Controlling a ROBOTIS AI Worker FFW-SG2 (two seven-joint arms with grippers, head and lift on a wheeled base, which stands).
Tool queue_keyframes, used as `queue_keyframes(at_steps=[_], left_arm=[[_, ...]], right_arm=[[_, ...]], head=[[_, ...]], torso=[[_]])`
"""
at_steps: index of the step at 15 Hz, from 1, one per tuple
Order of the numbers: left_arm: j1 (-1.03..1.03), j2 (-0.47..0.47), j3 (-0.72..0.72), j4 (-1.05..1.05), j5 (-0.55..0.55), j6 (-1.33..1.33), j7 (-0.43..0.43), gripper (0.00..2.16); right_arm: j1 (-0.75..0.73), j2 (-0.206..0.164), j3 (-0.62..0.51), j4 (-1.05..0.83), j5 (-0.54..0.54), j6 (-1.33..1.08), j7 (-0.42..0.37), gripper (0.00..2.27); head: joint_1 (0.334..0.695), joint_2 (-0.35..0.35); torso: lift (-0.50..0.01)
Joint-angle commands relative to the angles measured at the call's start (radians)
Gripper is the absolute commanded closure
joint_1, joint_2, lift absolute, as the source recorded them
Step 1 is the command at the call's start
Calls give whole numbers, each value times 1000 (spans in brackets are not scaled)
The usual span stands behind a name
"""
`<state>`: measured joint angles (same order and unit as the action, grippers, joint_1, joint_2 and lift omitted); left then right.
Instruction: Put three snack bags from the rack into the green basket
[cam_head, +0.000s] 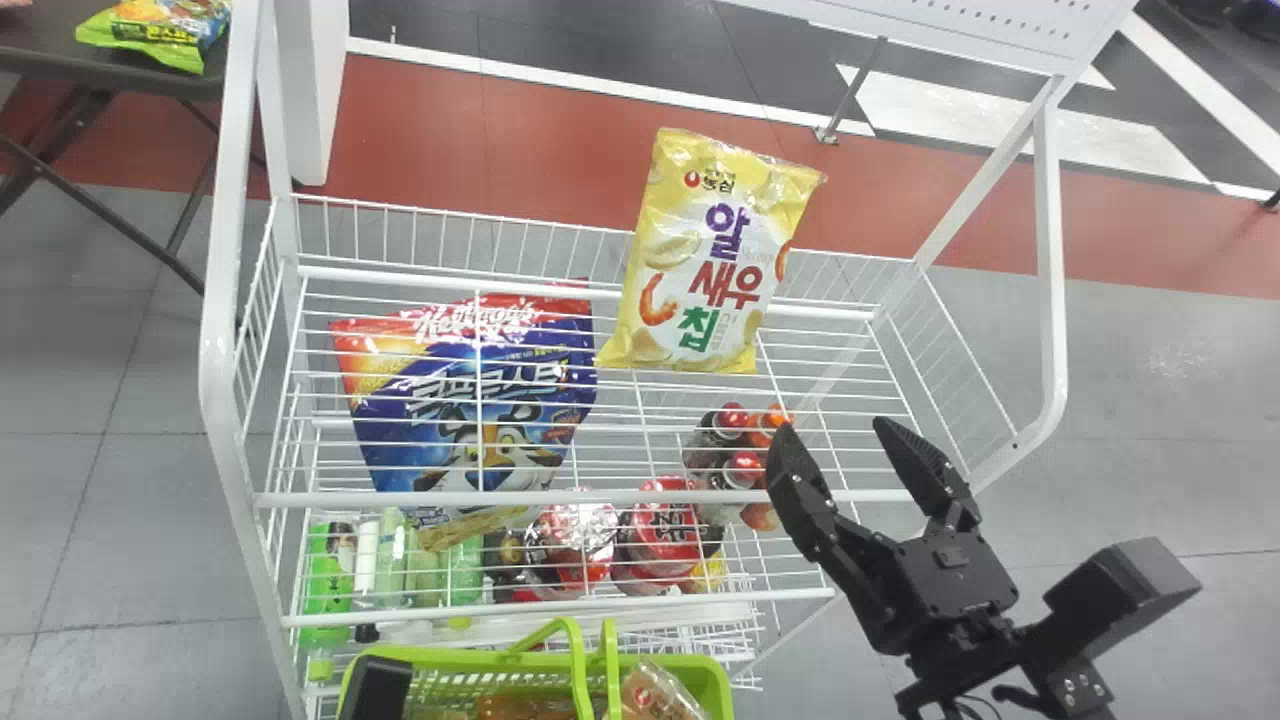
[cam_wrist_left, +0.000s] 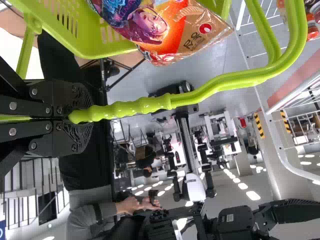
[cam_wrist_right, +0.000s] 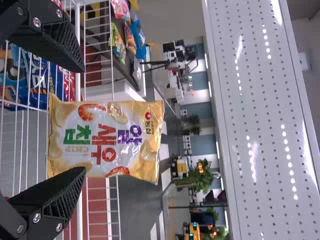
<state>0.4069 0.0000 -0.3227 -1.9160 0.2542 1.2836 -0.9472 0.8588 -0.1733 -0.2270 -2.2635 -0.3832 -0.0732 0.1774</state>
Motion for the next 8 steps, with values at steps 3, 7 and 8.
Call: queue_keyframes(at_steps=[3,7,8], left_arm=[[4,-3,-6,-6,-3,7,2,1487],[4,-3,-7,-6,-4,7,4,1487],[4,-3,-7,-6,-4,10,4,1487]], right_arm=[[-1,0,12,-2,3,-4,-16,130],[-1,-2,14,-2,9,-10,-24,130],[0,0,14,-2,9,-10,-24,134]], head=[[695,-350],[695,-350],[695,-350]], torso=[[0],[0],[0]])
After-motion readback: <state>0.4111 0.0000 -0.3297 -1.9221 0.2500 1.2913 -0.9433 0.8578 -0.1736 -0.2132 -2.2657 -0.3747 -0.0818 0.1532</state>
